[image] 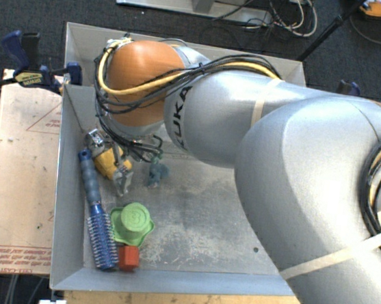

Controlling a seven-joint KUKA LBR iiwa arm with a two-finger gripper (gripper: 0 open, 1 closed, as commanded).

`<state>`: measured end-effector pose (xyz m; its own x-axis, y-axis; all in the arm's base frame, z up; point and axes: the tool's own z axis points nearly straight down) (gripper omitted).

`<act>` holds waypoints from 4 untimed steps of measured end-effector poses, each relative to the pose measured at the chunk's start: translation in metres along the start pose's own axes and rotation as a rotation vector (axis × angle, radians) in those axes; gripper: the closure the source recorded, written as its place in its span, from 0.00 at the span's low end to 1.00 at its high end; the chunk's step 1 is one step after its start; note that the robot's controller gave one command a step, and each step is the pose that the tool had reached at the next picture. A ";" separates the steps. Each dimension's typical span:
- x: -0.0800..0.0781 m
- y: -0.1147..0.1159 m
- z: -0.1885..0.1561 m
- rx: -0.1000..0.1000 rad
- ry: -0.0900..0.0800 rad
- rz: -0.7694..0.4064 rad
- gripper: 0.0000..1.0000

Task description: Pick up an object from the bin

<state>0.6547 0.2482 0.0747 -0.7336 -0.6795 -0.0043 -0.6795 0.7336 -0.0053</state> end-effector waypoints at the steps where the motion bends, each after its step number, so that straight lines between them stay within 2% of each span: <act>1: -0.005 -0.004 -0.001 0.007 -0.007 -0.275 0.00; 2: -0.007 -0.002 -0.002 0.004 -0.010 -0.276 1.00; 4: -0.009 -0.003 -0.025 -0.005 -0.002 -0.268 1.00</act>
Offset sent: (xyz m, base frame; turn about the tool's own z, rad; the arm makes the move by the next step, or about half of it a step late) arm 0.0009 0.0041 -0.0047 -0.2829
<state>0.6635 0.2519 0.0999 -0.5277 -0.8494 -0.0056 -0.8494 0.5277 -0.0015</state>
